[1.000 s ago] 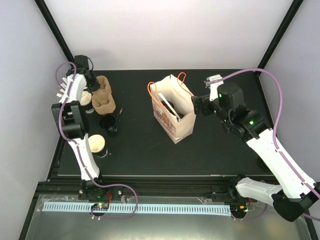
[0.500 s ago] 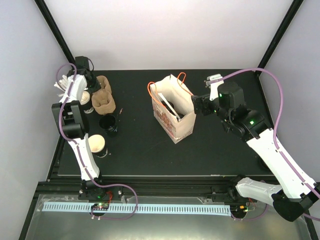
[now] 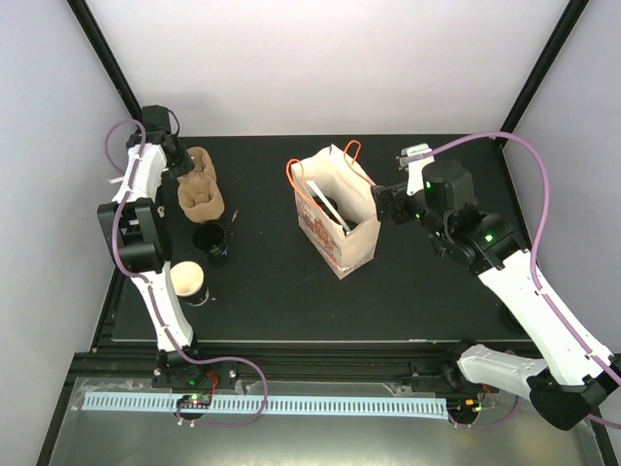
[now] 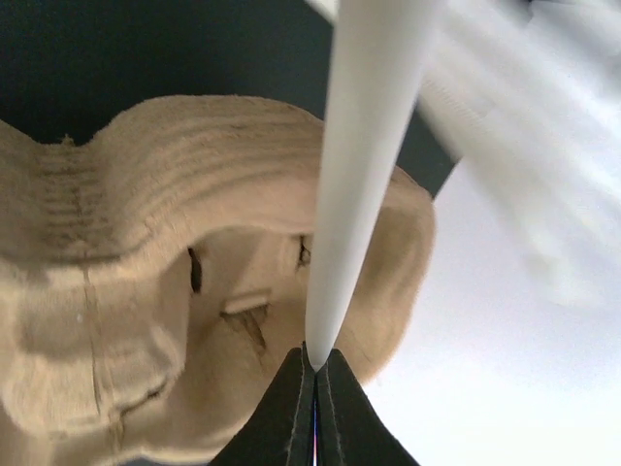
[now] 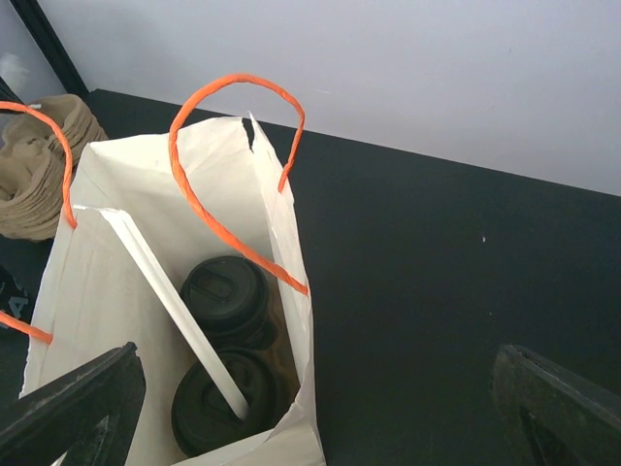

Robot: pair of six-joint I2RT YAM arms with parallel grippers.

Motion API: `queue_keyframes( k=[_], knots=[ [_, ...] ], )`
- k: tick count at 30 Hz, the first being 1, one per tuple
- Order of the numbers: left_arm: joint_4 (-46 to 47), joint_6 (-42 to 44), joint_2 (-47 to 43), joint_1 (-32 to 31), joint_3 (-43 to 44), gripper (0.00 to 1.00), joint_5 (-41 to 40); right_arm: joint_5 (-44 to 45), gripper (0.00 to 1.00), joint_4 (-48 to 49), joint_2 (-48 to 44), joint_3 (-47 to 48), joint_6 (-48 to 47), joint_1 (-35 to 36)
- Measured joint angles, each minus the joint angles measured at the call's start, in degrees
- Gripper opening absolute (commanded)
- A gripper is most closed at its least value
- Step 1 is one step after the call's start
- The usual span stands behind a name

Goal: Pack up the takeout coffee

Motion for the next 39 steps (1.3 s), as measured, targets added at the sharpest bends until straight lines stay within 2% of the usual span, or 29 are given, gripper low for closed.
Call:
queue_keyframes(
  k=[5,12,17,23,27,30,33,39],
  knots=[
    [0.04,-0.17,-3.82,-0.04,-1.27,0.02,-0.02,-0.42,1.0,0.02,-0.04,0.0,0.0,0.0],
    [0.59,-0.15,-11.5,-0.15,-8.26,0.01,0.0,-1.66,1.0,0.02,-1.16,0.0,0.02,0.0],
    [-2.1,6.38,-13.75,-1.57,-7.82,0.02,0.0,-2.43,1.0,0.02,-1.99,0.0,0.22,0.0],
    [-2.93,24.61,-20.24,-5.44,-5.6,0.01,3.96,-3.43,1.0,0.04,-2.05,0.0,0.74,0.0],
    [2.84,43.58,-28.48,-8.92,-6.84,0.02,12.66,-3.74,1.0,0.04,-2.05,0.0,1.11,0.0],
    [7.61,59.49,-35.95,-14.84,-10.47,0.02,18.21,-3.98,1.0,0.04,-2.03,0.0,1.33,0.0],
    [11.5,71.6,-42.71,-22.21,-15.63,0.02,21.07,-4.72,1.0,0.02,-1.81,0.15,1.86,0.0],
    [21.33,84.41,-52.57,-34.34,-28.46,0.01,20.94,-6.45,1.0,0.04,-1.05,1.6,3.85,0.0]
  ],
)
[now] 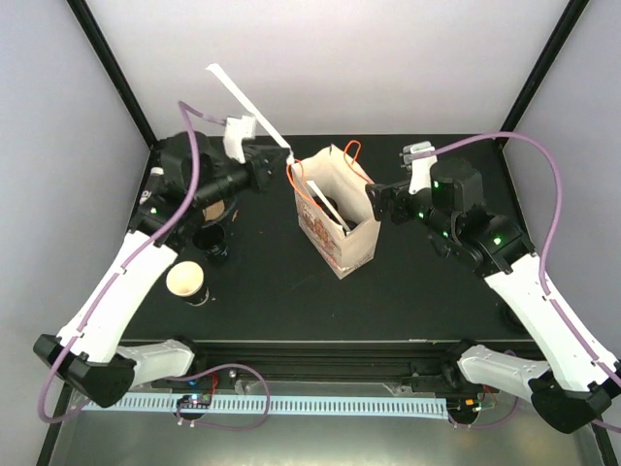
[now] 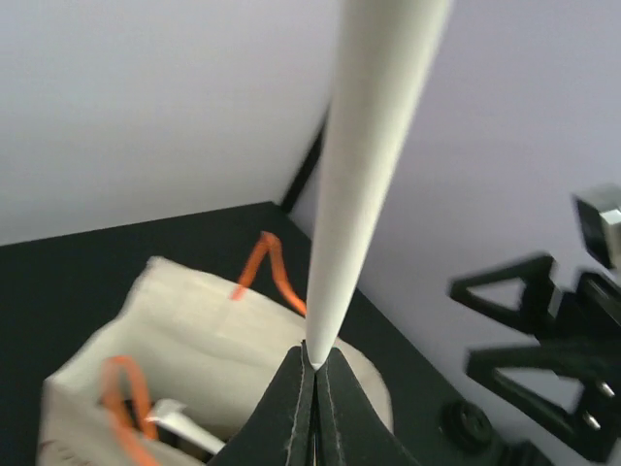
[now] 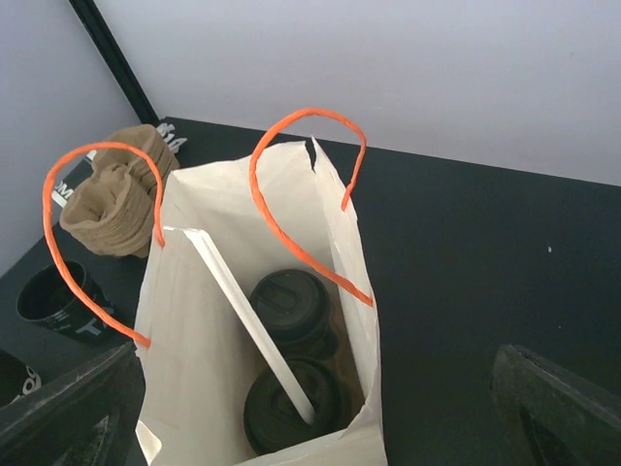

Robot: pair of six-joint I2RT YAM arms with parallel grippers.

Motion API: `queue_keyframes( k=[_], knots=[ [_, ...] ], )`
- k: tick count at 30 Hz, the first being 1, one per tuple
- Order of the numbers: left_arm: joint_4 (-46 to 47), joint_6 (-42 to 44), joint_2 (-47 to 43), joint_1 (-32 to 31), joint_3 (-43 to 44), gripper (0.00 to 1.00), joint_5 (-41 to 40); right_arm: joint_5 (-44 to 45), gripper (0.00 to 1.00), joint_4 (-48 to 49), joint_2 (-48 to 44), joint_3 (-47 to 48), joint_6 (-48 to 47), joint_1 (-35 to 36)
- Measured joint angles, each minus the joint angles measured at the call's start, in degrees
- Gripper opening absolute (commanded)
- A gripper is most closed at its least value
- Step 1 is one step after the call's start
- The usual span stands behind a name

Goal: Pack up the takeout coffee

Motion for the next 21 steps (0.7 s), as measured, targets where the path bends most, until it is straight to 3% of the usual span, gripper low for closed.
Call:
queue_keyframes(
  k=[6,12,13,17,18,21],
  knots=[
    [6.45,8.46,-0.37,-10.93,-4.46,0.02,-3.89,-0.13,1.0,-0.09,-0.72,0.33,1.36,0.0],
    [10.49,13.22,4.04,-14.16,-4.46,0.03,-7.67,0.0,1.0,-1.62,-3.34,0.33,2.51,0.0],
    [10.93,13.62,4.81,-14.29,-4.46,0.11,-8.17,0.09,1.0,-1.9,-3.96,0.33,2.64,0.0],
    [11.32,15.34,7.8,-15.5,-4.46,0.66,-10.36,0.28,1.0,-2.67,-6.12,0.33,2.86,0.0],
    [11.3,15.52,8.17,-15.91,-4.46,0.74,-11.06,0.37,1.0,-2.69,-6.62,0.33,2.93,0.0],
    [11.26,16.33,8.46,-16.61,-4.46,0.77,-12.61,0.61,1.0,-2.71,-7.63,0.33,3.5,0.0]
  ],
)
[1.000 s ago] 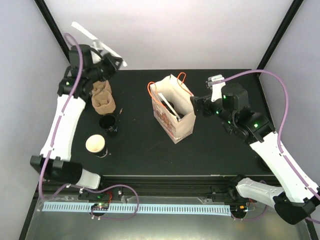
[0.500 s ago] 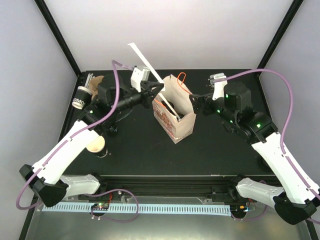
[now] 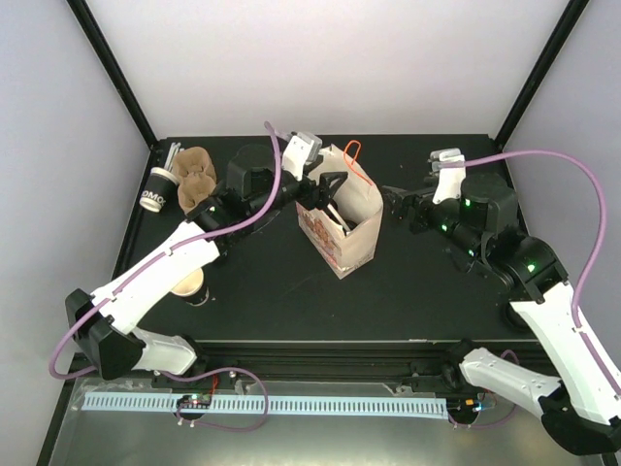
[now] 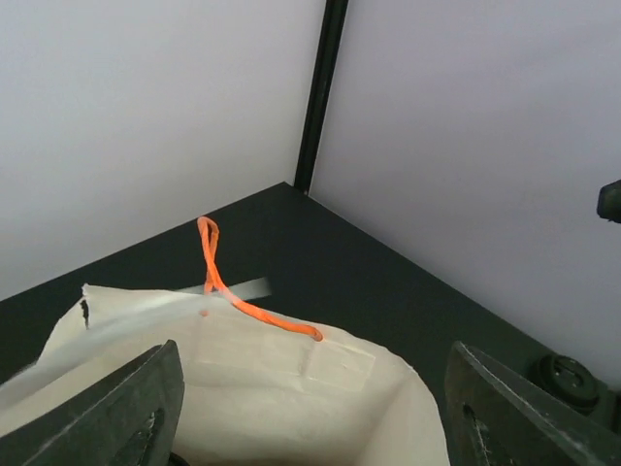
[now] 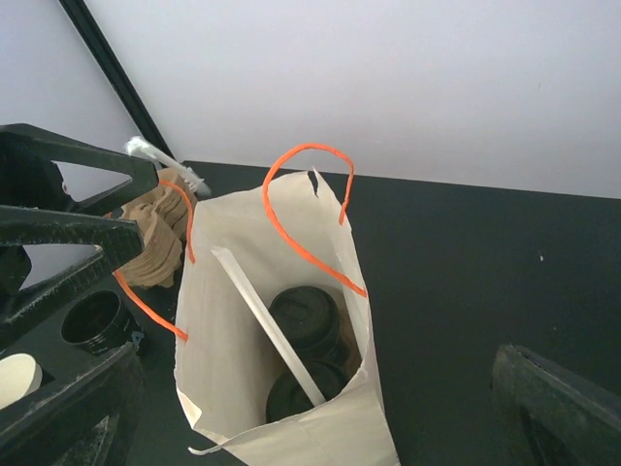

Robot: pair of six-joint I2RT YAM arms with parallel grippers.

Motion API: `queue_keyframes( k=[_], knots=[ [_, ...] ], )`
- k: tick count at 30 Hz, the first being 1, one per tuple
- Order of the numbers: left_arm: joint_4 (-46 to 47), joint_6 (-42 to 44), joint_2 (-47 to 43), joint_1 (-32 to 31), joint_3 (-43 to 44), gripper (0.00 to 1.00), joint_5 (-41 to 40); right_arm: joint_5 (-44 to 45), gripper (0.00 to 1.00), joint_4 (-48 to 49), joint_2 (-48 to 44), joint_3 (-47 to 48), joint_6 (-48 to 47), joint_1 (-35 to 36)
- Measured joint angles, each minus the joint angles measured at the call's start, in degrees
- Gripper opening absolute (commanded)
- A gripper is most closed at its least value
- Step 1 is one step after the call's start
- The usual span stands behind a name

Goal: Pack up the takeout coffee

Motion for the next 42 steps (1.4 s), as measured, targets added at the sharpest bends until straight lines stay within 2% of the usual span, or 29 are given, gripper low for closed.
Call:
queue_keyframes(
  k=[3,7,13,18,22,24,28,31,34,38,41,42],
  knots=[
    [0.0,0.33,-0.07,-0.11,0.0,0.71,-1.03,0.17,1.0,-0.02,-0.24,0.0,0.31,0.0],
    [-0.28,0.9,-0.07,-0.11,0.0,0.56,-1.31,0.28,1.0,-0.07,-0.31,0.0,0.5,0.0],
    [-0.42,0.26,-0.07,-0.11,0.0,0.58,0.0,0.48,1.0,-0.02,-1.09,-0.17,1.25,0.0],
    [-2.69,-3.34,-1.55,1.27,0.35,0.52,-1.66,0.2,1.0,0.02,-0.96,-0.44,1.53,0.0],
    [-11.15,-8.44,-1.99,10.36,4.79,0.54,-2.93,-0.61,1.0,0.13,-0.07,-0.44,1.53,0.0],
    [-15.56,-8.83,-2.01,16.72,6.51,0.66,-3.43,-0.68,1.0,0.11,0.46,-0.44,1.53,0.0],
    [-24.04,-5.11,-0.7,26.25,7.67,0.76,-3.8,-0.74,1.0,0.11,0.83,-0.44,1.51,0.0],
    [-30.32,-0.55,6.1,29.55,12.02,0.8,-3.13,-0.87,1.0,0.11,0.85,-0.44,1.53,0.0],
    [-35.45,3.32,16.63,30.01,18.23,0.84,-2.78,-1.36,1.0,0.02,0.9,-0.44,1.55,0.0],
    [-42.82,7.04,34.25,30.01,32.96,0.98,-2.71,-1.9,1.0,-0.57,0.94,-0.42,1.55,0.0],
    [-46.27,9.18,47.39,30.03,45.77,0.99,-2.89,-1.99,1.0,-1.46,0.94,-0.31,1.53,0.0],
    [-46.27,9.55,50.42,30.03,47.67,0.99,-2.95,-1.99,1.0,-2.25,0.96,-0.07,1.53,0.0]
  ],
)
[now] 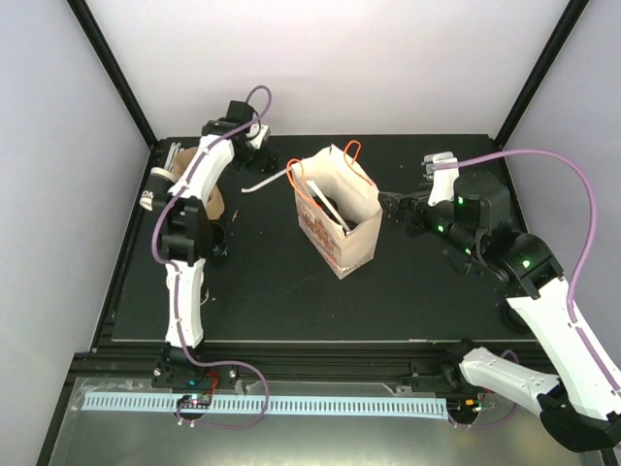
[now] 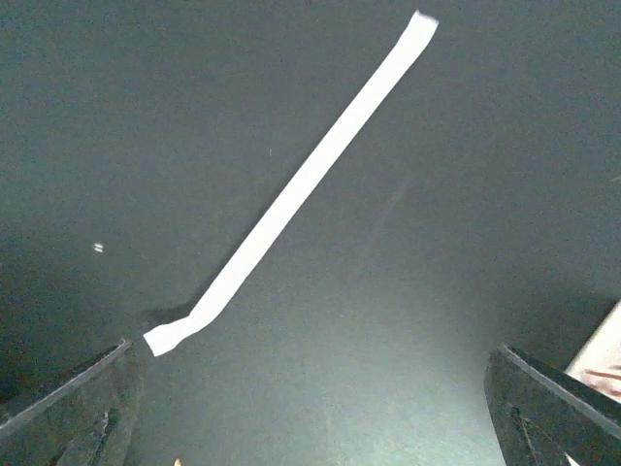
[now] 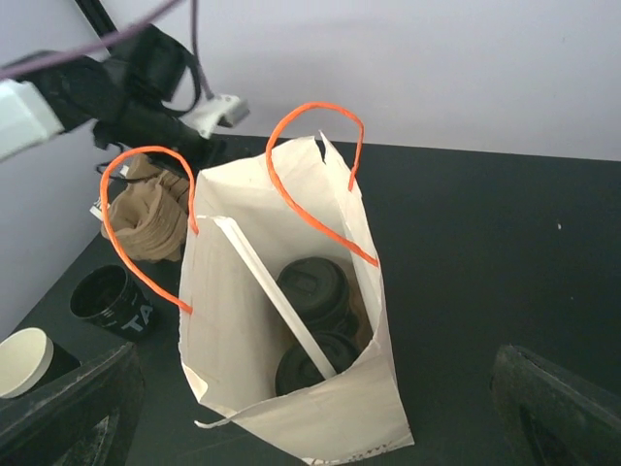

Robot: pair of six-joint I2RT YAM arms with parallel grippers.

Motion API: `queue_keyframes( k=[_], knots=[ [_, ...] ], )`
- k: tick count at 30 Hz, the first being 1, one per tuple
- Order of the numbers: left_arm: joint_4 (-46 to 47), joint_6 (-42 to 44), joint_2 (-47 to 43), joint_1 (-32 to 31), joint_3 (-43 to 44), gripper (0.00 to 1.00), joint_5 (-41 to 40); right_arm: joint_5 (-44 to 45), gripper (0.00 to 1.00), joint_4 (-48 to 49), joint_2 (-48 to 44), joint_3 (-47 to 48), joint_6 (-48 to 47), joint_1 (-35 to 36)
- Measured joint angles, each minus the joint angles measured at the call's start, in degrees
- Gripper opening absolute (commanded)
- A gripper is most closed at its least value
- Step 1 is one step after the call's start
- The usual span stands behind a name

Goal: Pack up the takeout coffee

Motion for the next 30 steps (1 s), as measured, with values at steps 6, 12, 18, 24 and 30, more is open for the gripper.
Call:
queue_keyframes(
  k=[6,12,18,24,30],
  knots=[
    [-0.7,0.5,12.81,0.04,4.81,0.82,-0.33,0.0,1.0,-2.64,0.07,1.36,-0.02,0.0],
    [-1.01,-0.31,21.16,0.02,11.72,0.56,-0.46,0.0,1.0,-4.46,0.22,2.01,0.22,0.0],
    [-1.55,-0.83,21.53,-0.13,11.74,0.2,-0.15,-0.24,1.0,-4.92,2.12,2.51,0.35,0.0],
    [-1.86,-0.68,21.55,-0.13,11.74,0.02,-0.15,-0.72,1.0,-4.92,4.57,3.43,0.15,0.0],
    [-4.24,-1.25,20.61,-0.28,11.15,0.01,-0.2,-1.11,1.0,-4.79,6.29,5.29,-0.37,0.0]
  ],
)
